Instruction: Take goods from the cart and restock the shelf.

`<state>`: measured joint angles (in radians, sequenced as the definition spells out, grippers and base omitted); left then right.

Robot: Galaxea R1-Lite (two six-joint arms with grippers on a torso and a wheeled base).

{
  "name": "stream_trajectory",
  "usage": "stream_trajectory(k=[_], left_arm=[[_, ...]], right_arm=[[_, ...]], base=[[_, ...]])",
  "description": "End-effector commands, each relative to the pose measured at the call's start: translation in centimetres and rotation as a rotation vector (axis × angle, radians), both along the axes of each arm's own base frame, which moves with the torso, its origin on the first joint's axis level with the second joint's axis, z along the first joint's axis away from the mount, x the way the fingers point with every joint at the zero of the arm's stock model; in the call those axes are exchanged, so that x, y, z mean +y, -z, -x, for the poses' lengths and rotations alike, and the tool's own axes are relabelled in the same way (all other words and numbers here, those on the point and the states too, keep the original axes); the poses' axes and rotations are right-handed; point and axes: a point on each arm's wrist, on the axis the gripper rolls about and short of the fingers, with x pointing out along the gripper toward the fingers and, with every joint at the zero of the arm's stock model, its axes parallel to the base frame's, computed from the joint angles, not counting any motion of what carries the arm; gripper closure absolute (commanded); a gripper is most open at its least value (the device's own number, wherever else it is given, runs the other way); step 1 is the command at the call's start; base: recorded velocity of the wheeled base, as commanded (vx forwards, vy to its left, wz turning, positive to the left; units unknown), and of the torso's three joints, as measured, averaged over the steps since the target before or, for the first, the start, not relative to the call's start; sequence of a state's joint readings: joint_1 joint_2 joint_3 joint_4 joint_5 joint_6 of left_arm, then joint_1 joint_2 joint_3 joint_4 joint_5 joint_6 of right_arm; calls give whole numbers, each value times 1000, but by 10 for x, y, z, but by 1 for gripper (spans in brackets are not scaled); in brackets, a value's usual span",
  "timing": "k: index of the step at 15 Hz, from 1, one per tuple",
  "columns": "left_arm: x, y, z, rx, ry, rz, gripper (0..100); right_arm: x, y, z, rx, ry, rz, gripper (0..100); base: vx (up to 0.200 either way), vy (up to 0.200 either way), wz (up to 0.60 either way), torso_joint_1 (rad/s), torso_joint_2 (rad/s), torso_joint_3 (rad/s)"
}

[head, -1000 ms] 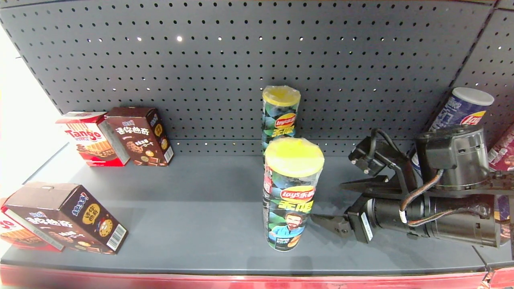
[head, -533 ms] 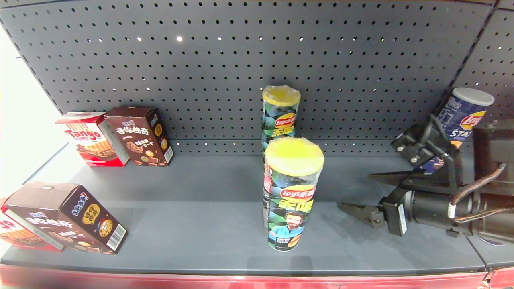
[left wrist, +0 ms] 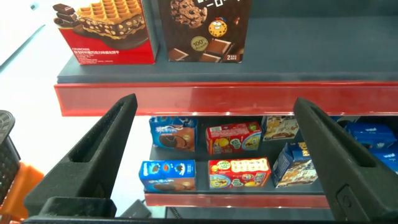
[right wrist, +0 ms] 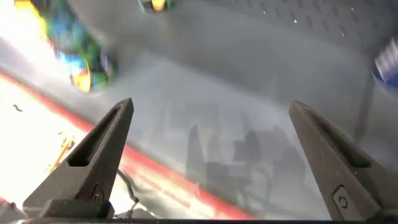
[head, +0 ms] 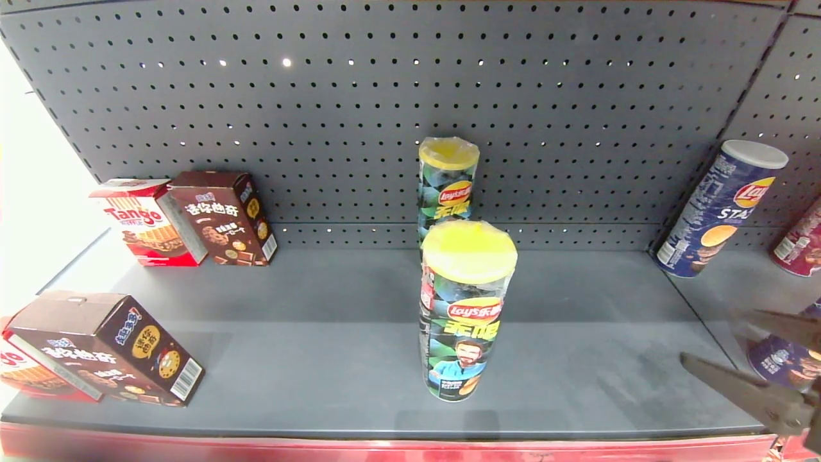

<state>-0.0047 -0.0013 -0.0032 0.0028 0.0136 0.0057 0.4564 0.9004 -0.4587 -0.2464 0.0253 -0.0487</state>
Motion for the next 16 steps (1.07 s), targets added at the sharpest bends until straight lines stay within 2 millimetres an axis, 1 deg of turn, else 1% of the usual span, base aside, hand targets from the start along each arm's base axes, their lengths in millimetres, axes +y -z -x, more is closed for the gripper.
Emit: stream_trajectory(k=[1,2,3,4,5,6,8,9,11,13,16], left_arm=[[0,0,0,2,0,0,0],[0,0,0,2,0,0,0],[0,0,0,2,0,0,0],[0,0,0,2,-2,0,0],[0,0,0,3,-2,1,0],[0,0,0,3,-3,1,0],[0,0,0,3,-2,0,0],[0,0,0,3,-2,0,0],[0,0,0,3,-2,0,0],[0,0,0,3,-2,0,0],[0,0,0,3,-3,0,0]], right_arm=[[-32,39,62,-93,37,-48,0],[-34,43,68,-89,37,-46,0],[-40,49,79,-92,42,-47,0],[-43,51,86,-111,53,-57,0],[-46,58,94,-128,64,-71,0],[-49,74,102,-135,67,-120,0],[-55,105,116,-203,75,-177,0],[-56,122,117,-205,104,-176,0],[-57,133,114,-159,186,-143,0],[-56,133,114,-168,106,-98,0],[-57,133,114,-164,84,-106,0]], base=[[0,0,0,0,0,0],[0,0,0,0,0,0],[0,0,0,0,0,0],[0,0,0,0,0,0],[0,0,0,0,0,0],[0,0,0,0,0,0],[0,0,0,0,0,0],[0,0,0,0,0,0],[0,0,0,0,0,0],[0,0,0,0,0,0],[0,0,0,0,0,0]])
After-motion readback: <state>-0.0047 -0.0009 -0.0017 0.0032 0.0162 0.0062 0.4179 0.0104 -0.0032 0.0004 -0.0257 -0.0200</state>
